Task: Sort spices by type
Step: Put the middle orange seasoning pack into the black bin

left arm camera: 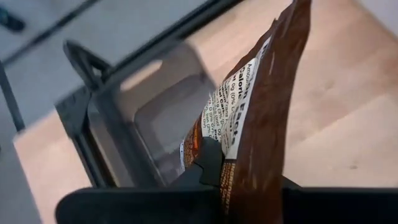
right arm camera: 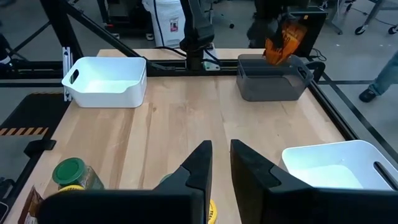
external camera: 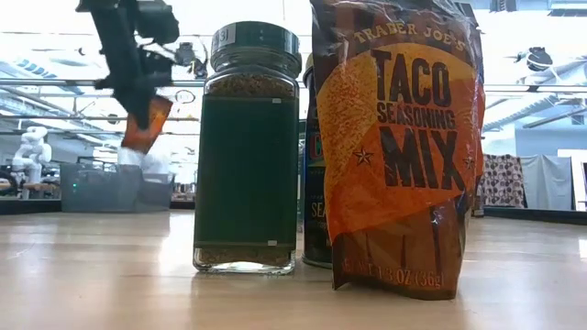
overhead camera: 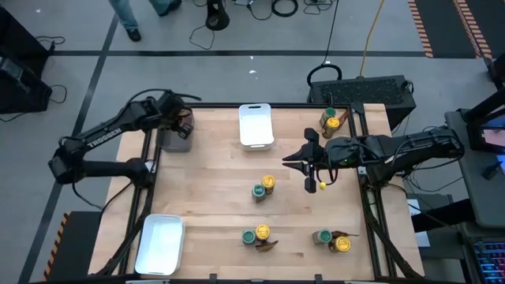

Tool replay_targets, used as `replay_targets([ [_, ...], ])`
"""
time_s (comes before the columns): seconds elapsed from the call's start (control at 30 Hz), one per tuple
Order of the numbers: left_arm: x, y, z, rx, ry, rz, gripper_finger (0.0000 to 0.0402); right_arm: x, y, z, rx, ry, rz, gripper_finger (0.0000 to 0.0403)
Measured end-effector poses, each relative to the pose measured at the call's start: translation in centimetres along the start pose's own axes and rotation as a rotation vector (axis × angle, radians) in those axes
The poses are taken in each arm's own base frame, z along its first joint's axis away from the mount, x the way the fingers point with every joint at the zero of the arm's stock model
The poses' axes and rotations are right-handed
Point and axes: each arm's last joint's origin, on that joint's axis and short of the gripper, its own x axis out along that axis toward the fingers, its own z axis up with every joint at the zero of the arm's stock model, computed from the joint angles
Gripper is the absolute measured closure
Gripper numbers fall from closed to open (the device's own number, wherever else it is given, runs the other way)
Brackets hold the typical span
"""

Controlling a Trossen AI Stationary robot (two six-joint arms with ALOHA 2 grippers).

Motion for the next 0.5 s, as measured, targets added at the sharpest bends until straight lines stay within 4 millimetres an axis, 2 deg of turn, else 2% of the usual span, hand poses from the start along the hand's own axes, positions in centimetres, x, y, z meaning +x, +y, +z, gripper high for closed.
replay_targets([
  [0.2, 3.0, 1.3, -1.9, -0.185, -0.006, 0.017, 0.0398, 0.0, -0.1, 0.0, -0.004, 0.0, -0.004, 0.0362],
  [0.5, 6.1, 2.6, -3.2, -0.312, -0.045, 0.086, 0.0398, 0.0, -0.1, 0.1, -0.019, -0.006, -0.007, 0.0362],
])
